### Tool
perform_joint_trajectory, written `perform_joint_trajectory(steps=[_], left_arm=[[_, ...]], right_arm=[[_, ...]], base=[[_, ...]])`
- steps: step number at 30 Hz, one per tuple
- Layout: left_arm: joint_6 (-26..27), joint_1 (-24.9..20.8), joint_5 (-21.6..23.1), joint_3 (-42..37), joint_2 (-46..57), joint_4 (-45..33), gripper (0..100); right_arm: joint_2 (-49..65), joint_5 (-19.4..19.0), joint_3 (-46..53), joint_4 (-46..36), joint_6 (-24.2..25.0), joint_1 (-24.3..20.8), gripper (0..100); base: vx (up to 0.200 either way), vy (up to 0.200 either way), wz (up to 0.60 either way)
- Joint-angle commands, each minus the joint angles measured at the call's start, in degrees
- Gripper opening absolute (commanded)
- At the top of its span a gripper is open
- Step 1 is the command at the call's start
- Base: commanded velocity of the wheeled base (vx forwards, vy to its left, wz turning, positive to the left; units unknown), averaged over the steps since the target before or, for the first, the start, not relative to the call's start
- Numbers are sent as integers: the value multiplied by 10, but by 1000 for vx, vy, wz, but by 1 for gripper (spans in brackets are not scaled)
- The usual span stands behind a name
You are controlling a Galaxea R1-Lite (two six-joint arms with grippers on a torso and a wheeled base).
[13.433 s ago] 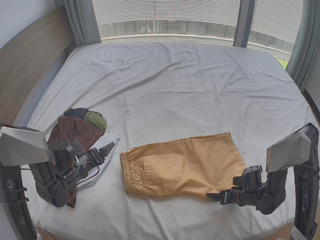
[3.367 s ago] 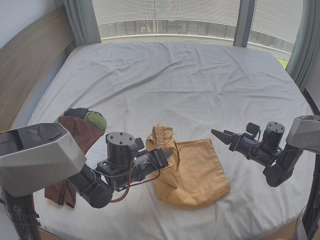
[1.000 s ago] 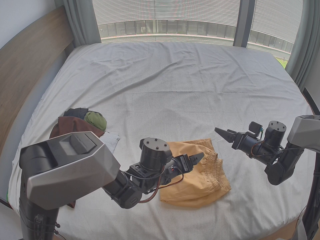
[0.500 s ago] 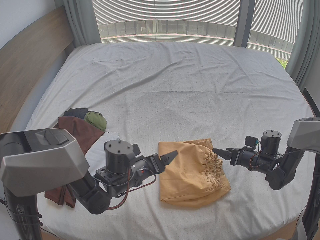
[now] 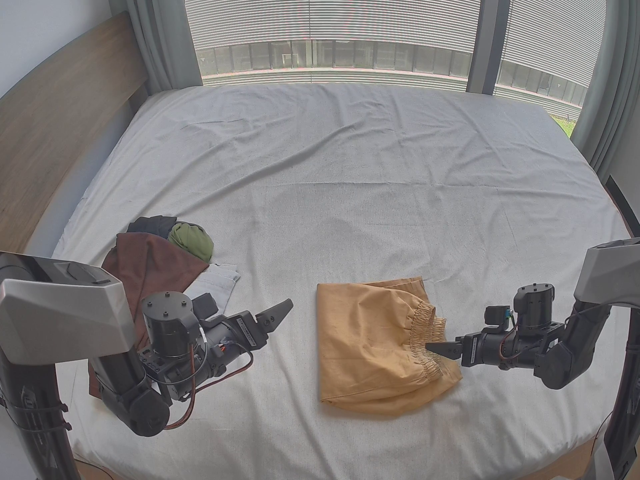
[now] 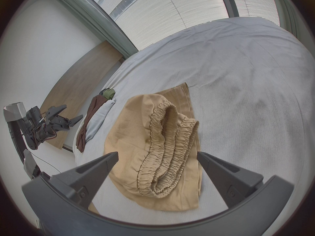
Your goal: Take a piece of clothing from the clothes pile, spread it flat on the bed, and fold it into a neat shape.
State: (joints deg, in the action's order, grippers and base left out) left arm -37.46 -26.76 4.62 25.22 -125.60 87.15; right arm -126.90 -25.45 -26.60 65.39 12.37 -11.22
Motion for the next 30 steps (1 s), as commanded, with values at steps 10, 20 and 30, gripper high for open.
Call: perform_joint_trajectory(steps=[10,20,30], left_arm=[[0,0,0,-11,-9,9,100],[0,-1,0,-11,-11,11,100],[1,-5,0,-12,-13,11,100]], right_arm=[[-54,1,-8,4,4,-14,100],[-91,12,-29,13,12,-14,100],[-91,11,-23,50,17,-28,100]], base=[[0,0,0],[0,0,0],[0,0,0]])
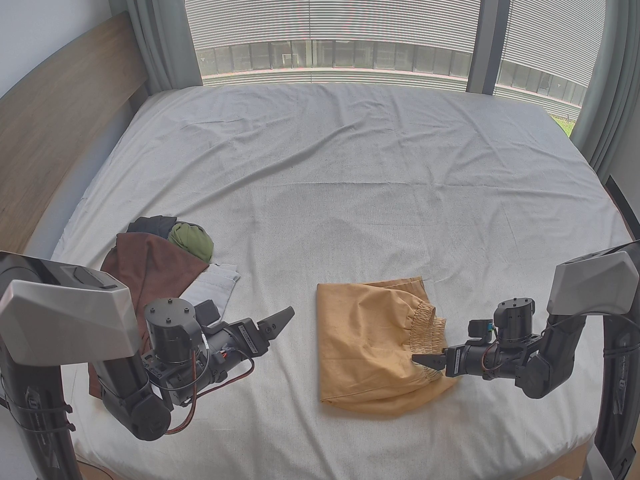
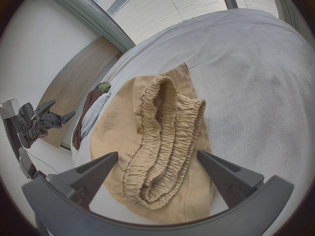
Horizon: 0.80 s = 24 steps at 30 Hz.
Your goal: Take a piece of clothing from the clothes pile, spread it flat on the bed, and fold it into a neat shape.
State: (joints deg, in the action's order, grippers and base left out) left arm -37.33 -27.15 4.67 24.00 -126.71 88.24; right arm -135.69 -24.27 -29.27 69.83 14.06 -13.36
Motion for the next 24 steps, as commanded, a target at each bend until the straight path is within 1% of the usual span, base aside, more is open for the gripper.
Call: perform_joint_trajectory(steps=[1,5,17,18,24], left_arm=[[0,-1,0,0,-2,0,100],[1,-2,0,0,-2,0,100],[0,-9,0,-1,-2,0,100],[0,-9,-1,-1,-2,0,100],[0,-9,-1,-1,-2,0,100]], right_arm=[[-2,-1,4,6,0,-8,100],[-4,1,4,10,8,-18,100],[-6,1,4,10,10,-18,100],[-6,1,3,10,10,-18,0],[-3,-1,3,10,11,-18,0]], base=[[0,0,0],[0,0,0],[0,0,0],[0,0,0],[0,0,0]])
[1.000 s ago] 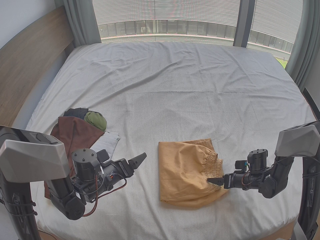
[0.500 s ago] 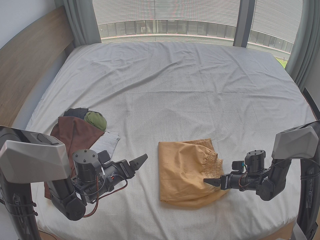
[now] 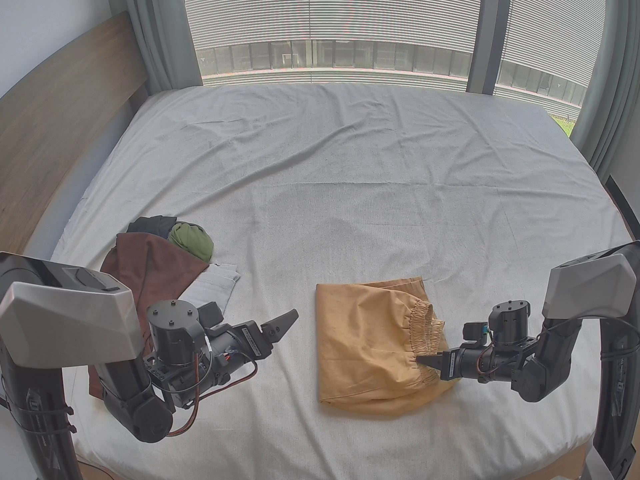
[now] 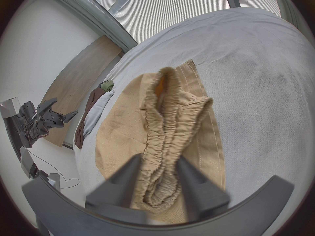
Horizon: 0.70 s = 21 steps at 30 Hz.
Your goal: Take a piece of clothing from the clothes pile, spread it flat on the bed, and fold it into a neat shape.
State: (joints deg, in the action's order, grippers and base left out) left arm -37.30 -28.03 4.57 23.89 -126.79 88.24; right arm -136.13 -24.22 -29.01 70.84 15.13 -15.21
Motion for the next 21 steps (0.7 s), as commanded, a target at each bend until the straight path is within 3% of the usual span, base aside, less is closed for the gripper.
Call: perform_joint_trajectory(steps=[1,21], left_arm=[[-1,0,1,0,-1,0,100],[-1,-5,-1,-2,-8,0,100]], right_arm=[[4,-1,1,0,0,0,0],[32,1,8,-10,0,24,0]], base=[[0,0,0],[0,0,0]])
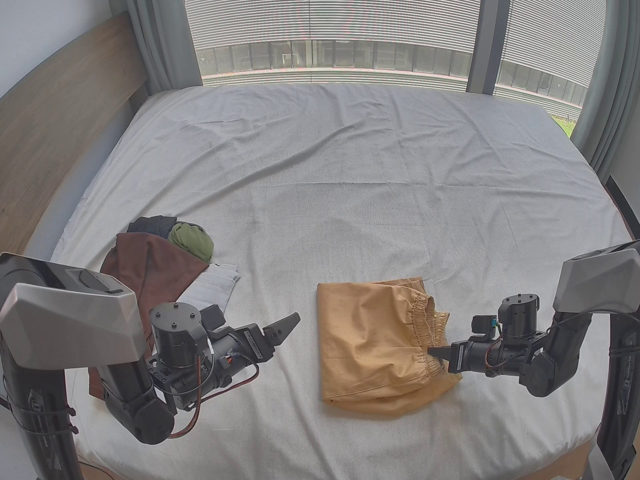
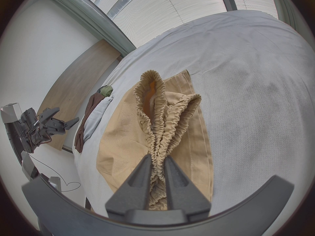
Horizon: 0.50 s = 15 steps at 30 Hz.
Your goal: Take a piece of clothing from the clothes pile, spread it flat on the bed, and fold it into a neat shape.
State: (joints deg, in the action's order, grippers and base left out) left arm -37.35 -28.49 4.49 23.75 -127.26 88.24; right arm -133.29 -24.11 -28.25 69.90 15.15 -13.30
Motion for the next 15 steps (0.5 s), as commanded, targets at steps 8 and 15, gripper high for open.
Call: perform_joint_trajectory(steps=[8,15], left_arm=[[1,-2,-1,0,-9,0,100],[1,-2,-1,1,-12,0,100]], right_arm=[[-2,2,-2,-26,-7,17,0],[-3,3,-3,-26,-16,23,0]], base=[[0,0,0],[0,0,0]])
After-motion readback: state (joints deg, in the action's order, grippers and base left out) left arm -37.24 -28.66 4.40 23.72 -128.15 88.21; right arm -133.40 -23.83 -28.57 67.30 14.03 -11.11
